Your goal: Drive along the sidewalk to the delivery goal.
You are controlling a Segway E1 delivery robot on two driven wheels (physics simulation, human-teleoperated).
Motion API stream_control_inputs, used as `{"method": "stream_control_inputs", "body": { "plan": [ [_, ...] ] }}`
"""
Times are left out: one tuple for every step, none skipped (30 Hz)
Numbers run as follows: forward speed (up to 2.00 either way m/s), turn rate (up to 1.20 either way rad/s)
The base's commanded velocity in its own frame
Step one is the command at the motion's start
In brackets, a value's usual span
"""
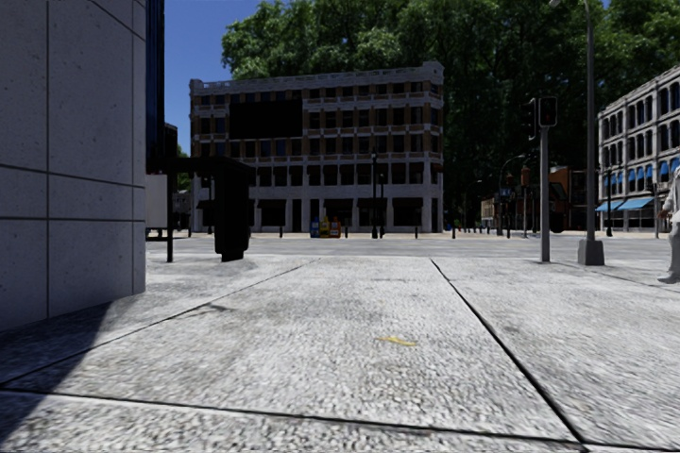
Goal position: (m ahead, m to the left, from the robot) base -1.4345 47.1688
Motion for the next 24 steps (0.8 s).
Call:
{"method": "stream_control_inputs", "body": {
  "plan": [
    [2.0,0.0],
    [2.0,0.0],
    [2.0,0.03],
    [2.0,0.18],
    [2.0,0.29],
    [2.0,0.42],
    [2.0,0.48],
    [2.0,0.49],
    [2.0,0.49],
    [2.0,0.5],
    [2.0,0.5],
    [2.0,0.43],
    [2.0,0.19],
    [2.0,0.09],
    [2.0,0.02],
    [2.0,0.0],
    [2.0,0.0],
    [2.0,0.0],
    [2.0,0.0],
    [2.0,0.0],
    [2.0,0.0],
    [2.0,0.0],
    [2.0,0.0],
    [2.0,0.0]
  ]
}}
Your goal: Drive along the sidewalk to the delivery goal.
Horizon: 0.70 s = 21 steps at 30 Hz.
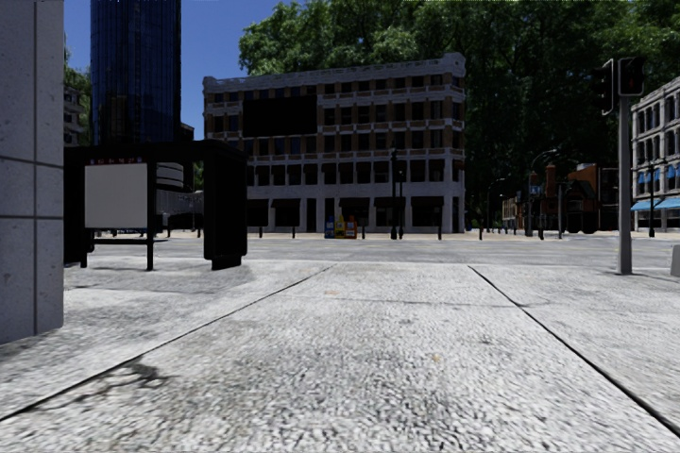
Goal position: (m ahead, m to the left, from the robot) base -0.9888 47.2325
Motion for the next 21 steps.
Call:
{"method": "stream_control_inputs", "body": {
  "plan": [
    [2.0,0.05],
    [2.0,0.05],
    [2.0,0.23],
    [2.0,0.46],
    [2.0,0.65],
    [2.0,0.78],
    [2.0,0.82],
    [2.0,0.83],
    [2.0,0.83],
    [2.0,0.74],
    [2.0,0.54],
    [2.0,0.33],
    [2.0,0.14],
    [2.0,0.02],
    [2.0,0.0],
    [2.0,0.0],
    [2.0,0.0],
    [2.0,0.0],
    [2.0,0.0],
    [2.0,0.0],
    [2.0,0.0]
  ]
}}
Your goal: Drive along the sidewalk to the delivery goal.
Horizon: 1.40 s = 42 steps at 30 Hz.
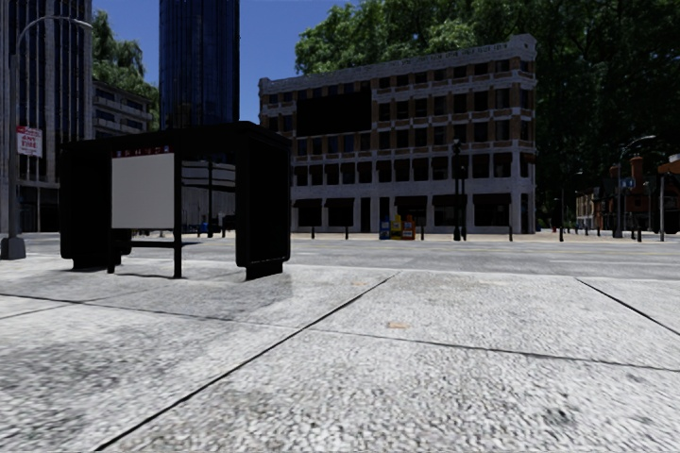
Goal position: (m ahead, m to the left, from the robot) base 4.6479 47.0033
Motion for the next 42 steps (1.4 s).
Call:
{"method": "stream_control_inputs", "body": {
  "plan": [
    [2.0,0.02],
    [2.0,0.02],
    [2.0,0.04],
    [2.0,0.14],
    [2.0,0.32],
    [2.0,0.46],
    [2.0,0.58],
    [2.0,0.65],
    [2.0,0.67],
    [2.0,0.7],
    [2.0,0.73],
    [2.0,0.75],
    [2.0,0.75],
    [2.0,0.76],
    [2.0,0.76],
    [2.0,0.76],
    [2.0,0.76],
    [2.0,0.76],
    [2.0,0.76],
    [2.0,0.76],
    [2.0,0.76],
    [2.0,0.76],
    [2.0,0.76],
    [2.0,0.76],
    [2.0,0.76],
    [2.0,0.76],
    [2.0,0.74],
    [2.0,0.6],
    [2.0,0.6],
    [2.0,0.37],
    [2.0,0.12],
    [2.0,0.01],
    [2.0,0.0],
    [2.0,0.0],
    [2.0,0.0],
    [2.0,0.0],
    [2.0,0.0],
    [2.0,0.0],
    [2.0,0.0],
    [2.0,0.0],
    [2.0,0.0],
    [2.0,0.0]
  ]
}}
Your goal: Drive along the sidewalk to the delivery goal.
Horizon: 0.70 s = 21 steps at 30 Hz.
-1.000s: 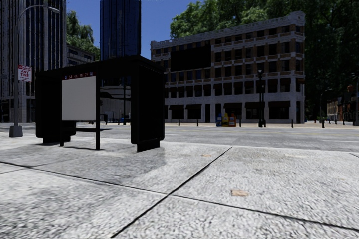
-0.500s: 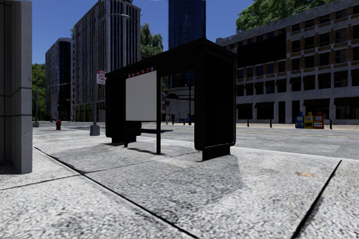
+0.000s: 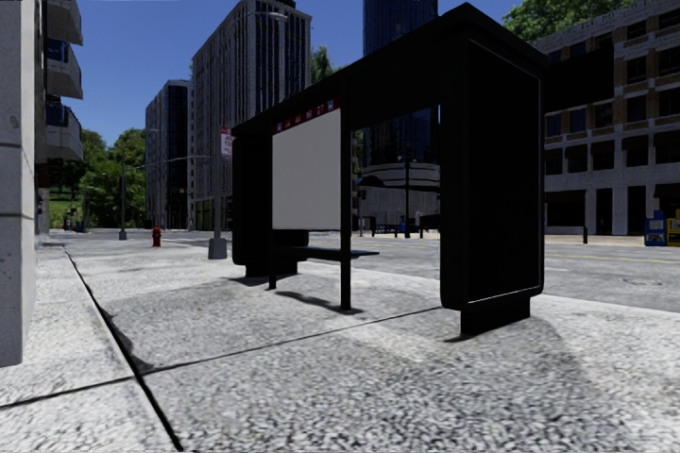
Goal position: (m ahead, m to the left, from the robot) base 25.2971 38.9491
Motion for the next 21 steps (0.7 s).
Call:
{"method": "stream_control_inputs", "body": {
  "plan": [
    [2.0,0.0],
    [2.0,0.08],
    [2.0,0.19],
    [2.0,0.28],
    [2.0,0.33],
    [2.0,0.48],
    [2.0,0.48],
    [2.0,0.63],
    [2.0,0.66],
    [2.0,0.67],
    [2.0,0.67],
    [2.0,0.67],
    [2.0,0.67],
    [2.0,0.67],
    [2.0,0.67],
    [2.0,0.67],
    [2.0,0.67],
    [2.0,0.67],
    [2.0,0.67],
    [2.0,0.67],
    [2.0,0.67]
  ]
}}
